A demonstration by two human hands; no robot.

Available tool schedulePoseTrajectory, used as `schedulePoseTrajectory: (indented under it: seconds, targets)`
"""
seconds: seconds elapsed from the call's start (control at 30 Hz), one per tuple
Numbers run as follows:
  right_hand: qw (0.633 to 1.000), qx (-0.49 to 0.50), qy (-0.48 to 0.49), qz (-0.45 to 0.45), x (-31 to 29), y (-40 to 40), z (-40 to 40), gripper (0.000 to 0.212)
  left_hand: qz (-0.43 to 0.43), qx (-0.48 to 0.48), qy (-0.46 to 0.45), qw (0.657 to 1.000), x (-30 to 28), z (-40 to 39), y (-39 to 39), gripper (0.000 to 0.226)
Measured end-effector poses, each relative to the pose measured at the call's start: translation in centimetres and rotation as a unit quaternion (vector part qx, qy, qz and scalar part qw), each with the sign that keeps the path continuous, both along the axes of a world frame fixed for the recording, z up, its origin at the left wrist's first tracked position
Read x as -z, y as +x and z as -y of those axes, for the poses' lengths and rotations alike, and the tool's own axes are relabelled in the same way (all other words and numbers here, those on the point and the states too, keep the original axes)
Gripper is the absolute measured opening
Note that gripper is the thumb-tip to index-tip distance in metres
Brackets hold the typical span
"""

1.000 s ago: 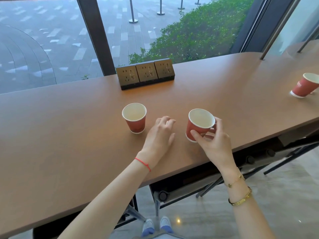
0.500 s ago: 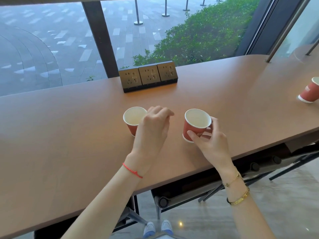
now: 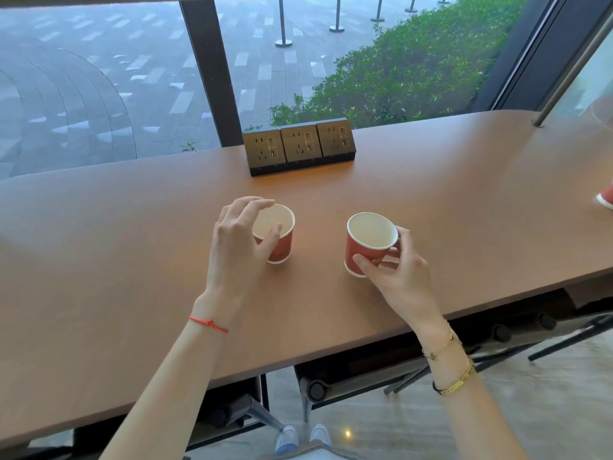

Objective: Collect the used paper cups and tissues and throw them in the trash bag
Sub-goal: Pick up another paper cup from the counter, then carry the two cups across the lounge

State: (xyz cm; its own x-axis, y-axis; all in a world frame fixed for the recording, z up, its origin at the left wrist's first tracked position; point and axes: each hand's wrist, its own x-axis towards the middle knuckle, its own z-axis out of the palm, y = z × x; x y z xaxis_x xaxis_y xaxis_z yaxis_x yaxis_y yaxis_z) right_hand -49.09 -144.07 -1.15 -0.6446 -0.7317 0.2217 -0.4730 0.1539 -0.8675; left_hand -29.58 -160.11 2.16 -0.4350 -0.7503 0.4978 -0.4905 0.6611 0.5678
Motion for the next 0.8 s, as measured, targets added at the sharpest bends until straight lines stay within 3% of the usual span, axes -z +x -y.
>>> schedulePoseTrajectory:
  seconds: [0.13,0.27,0.4,0.8]
  targets:
    - [1.0,-0.001,0.002,0.001,-0.2,-0.3,0.3,0.064,-0.02,-0.016,0.034,0.999,0.8,0.2,0.6,0.061]
    - [1.0,-0.008,0.008,0.0,-0.1,-0.5,0.7,0.064,-0.043,-0.023,0.155,0.987,1.6,0.1,0.4,0.098]
    - [1.0,-0.014,0.015,-0.006,0.1,-0.4,1.2,0.065,-0.044,-0.014,0.193,0.98,2.0,-0.1,0.3,0.116]
    - [0.999,-0.033,0.013,-0.007,-0.1,-0.1,0.8,0.065,-0.099,-0.014,0.159,0.982,2.2,-1.6,0.2,0.108]
